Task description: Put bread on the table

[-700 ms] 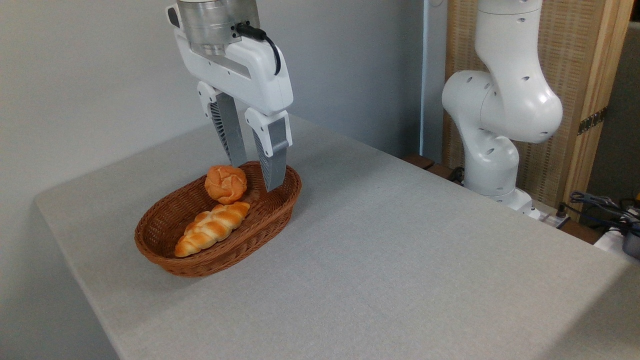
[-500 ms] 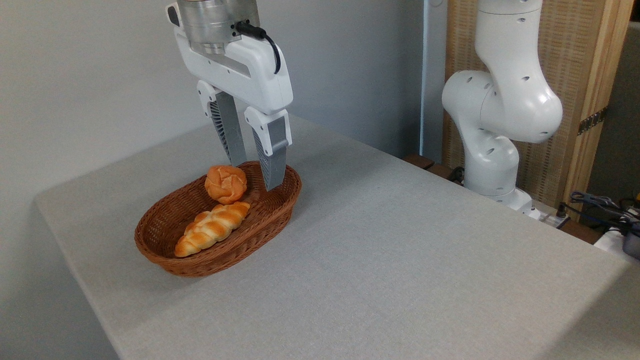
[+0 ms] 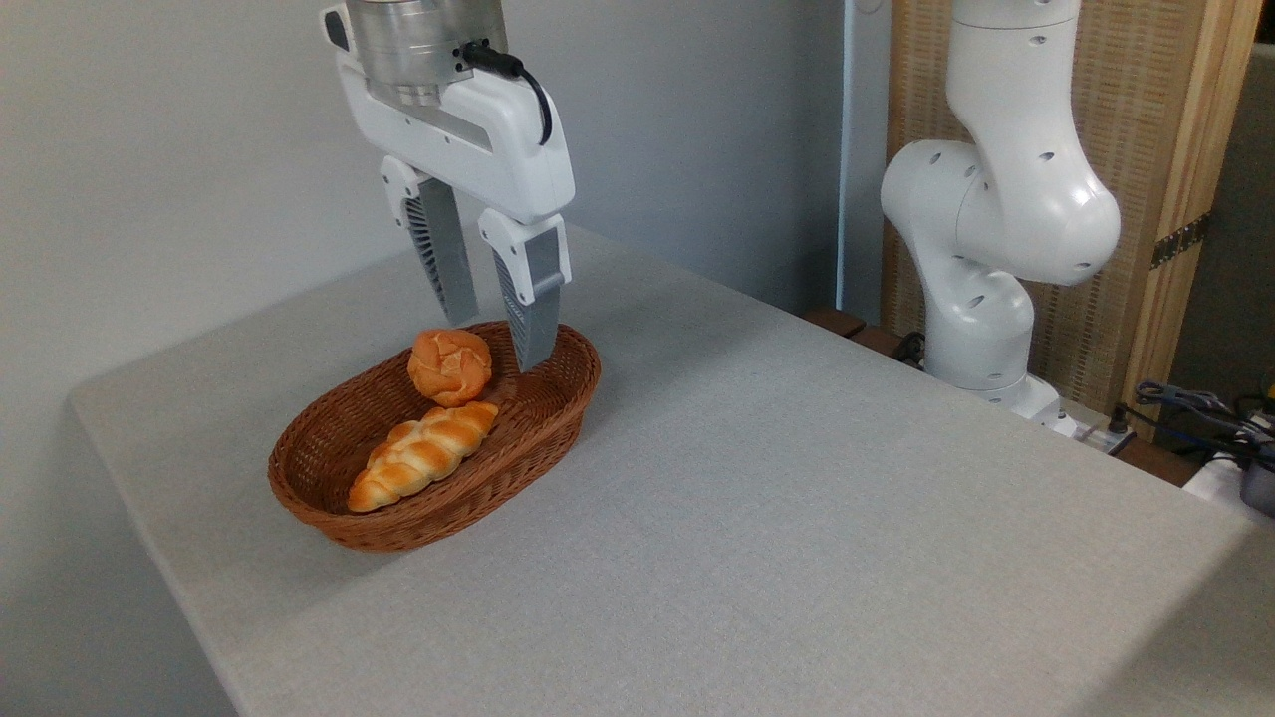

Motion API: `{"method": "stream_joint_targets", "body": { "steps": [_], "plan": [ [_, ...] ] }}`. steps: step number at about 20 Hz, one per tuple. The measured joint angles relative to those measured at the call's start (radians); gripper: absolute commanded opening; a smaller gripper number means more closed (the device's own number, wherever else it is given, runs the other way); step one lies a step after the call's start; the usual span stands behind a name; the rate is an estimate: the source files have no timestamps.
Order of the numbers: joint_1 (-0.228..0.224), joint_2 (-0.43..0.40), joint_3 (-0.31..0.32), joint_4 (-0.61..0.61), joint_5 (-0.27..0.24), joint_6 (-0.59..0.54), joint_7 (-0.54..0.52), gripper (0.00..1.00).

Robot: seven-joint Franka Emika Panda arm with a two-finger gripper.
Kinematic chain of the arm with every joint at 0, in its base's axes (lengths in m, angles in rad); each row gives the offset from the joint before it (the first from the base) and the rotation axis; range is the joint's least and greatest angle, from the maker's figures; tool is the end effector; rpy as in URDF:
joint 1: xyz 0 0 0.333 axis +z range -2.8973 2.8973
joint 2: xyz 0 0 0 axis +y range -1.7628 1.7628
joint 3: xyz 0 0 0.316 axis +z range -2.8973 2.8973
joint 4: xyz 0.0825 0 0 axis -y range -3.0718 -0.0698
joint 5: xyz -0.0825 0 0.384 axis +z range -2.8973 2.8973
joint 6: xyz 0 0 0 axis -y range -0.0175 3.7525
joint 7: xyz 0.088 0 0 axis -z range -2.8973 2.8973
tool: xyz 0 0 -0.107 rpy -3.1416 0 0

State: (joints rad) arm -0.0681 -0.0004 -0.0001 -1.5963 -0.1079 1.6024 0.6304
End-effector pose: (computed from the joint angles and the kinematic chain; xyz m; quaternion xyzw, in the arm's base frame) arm 0.5550 -0.0492 0.6160 0.9388 -0.3403 0.0181 0.0509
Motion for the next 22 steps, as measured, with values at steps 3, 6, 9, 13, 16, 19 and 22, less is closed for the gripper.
{"method": "stream_joint_targets", "body": {
  "steps": [3,6,9,13,16,19,22],
  "plan": [
    [-0.052,0.005,-0.005,-0.042,-0.018,0.104,-0.118,1.00],
    [-0.147,0.029,-0.008,-0.111,-0.018,0.213,-0.212,1.00],
    [-0.198,0.059,-0.009,-0.149,-0.018,0.298,-0.265,1.00],
    [-0.244,0.085,-0.009,-0.221,-0.018,0.416,-0.281,1.00],
    [-0.270,0.096,-0.009,-0.269,-0.018,0.470,-0.281,1.00],
    [-0.282,0.111,-0.010,-0.287,-0.018,0.487,-0.281,1.00],
    [-0.284,0.122,-0.019,-0.310,-0.018,0.521,-0.281,1.00]
  ]
}}
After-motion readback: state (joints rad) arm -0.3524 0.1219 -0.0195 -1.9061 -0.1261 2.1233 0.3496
